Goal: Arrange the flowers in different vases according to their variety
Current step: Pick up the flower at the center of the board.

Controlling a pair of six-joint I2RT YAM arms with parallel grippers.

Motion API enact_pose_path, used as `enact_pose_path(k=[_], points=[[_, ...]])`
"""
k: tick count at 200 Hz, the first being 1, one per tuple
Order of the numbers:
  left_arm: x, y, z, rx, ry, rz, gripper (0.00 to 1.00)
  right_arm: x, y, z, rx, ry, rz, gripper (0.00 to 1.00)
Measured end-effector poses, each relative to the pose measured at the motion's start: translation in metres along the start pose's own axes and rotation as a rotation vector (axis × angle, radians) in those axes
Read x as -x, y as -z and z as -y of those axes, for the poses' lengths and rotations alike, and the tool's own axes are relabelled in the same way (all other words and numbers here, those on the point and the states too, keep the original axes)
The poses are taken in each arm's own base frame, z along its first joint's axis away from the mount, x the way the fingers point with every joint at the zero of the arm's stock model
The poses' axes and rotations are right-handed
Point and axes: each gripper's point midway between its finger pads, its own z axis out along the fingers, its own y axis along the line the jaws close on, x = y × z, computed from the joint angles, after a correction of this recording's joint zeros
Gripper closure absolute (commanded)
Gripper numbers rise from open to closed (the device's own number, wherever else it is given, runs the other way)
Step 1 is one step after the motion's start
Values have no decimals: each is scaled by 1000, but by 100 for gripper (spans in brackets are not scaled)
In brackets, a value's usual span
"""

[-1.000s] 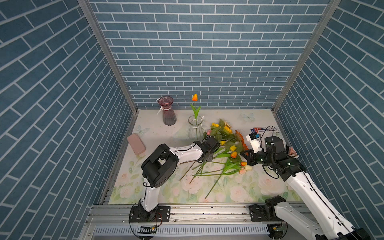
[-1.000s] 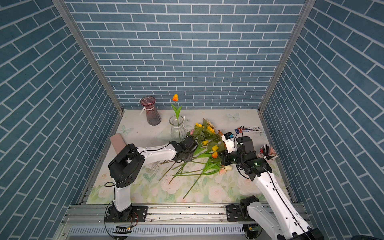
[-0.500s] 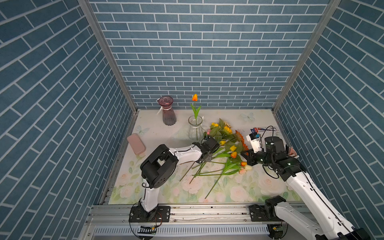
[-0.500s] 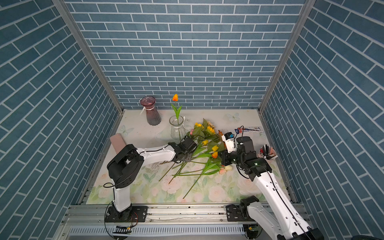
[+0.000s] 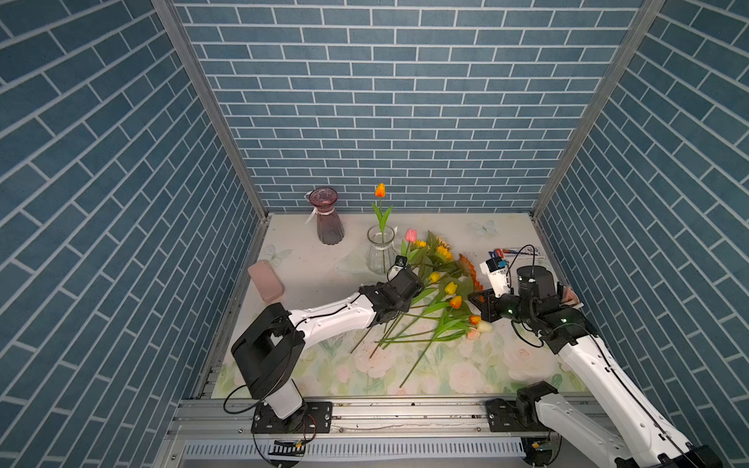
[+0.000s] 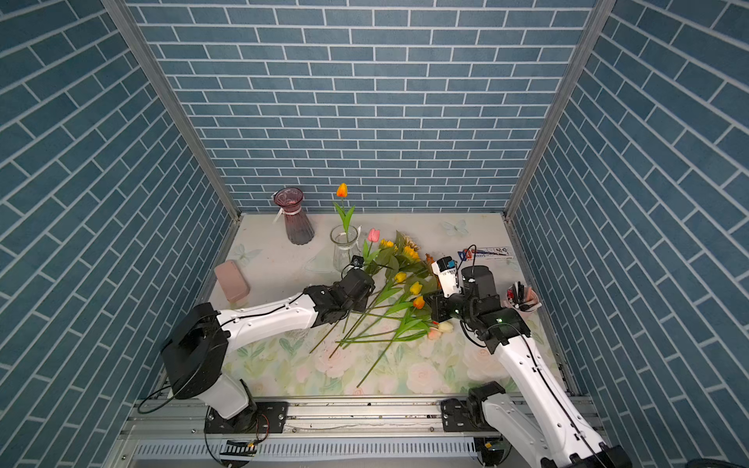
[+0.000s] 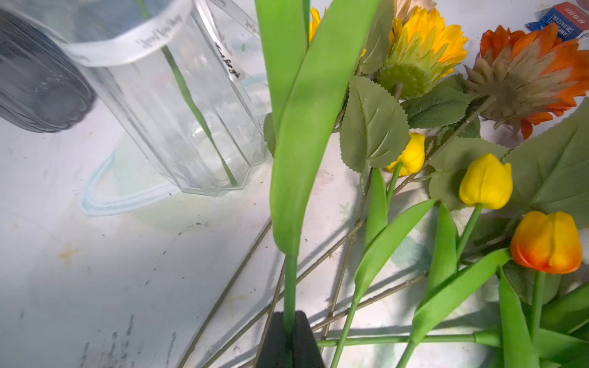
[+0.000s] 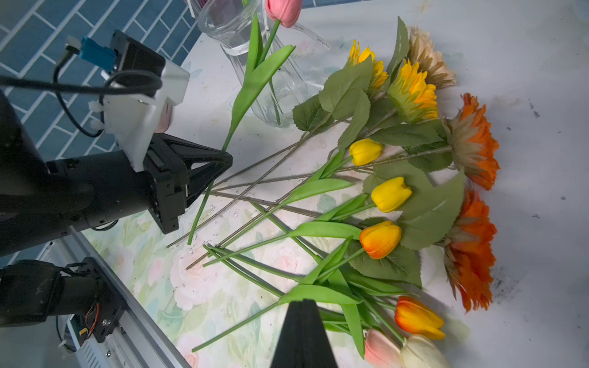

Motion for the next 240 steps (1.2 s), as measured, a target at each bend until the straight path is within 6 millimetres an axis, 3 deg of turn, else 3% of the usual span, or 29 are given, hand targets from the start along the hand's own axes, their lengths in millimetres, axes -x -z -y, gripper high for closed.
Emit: enact_pose_path(k=[40,62,110,137,160,186,209,240], points=[[17,34,-26,98,0,120,100,15,13,-35,173,94,106,100],[36,60,-45,133,4,215,100,25,17,-41,196,129,147,100],[127,133,-60,96,-34,535,100,41,15,-23,87,120,204,100],[186,151,-82,35,-10,686,100,61,21,-16,30,114,295,100],[232,158,-107,12,-3,810,100,72,24,-14,11,120,341,100],[268,152,-105,-61,-62,912,100,74,18,-10,1,116,336,100],[282,132,-100,-141,-99,968,100,72,11,-5,-9,105,315,100],[286,101,-107,-214,-82,1003,100,71,7,-1,-22,98,305,100]])
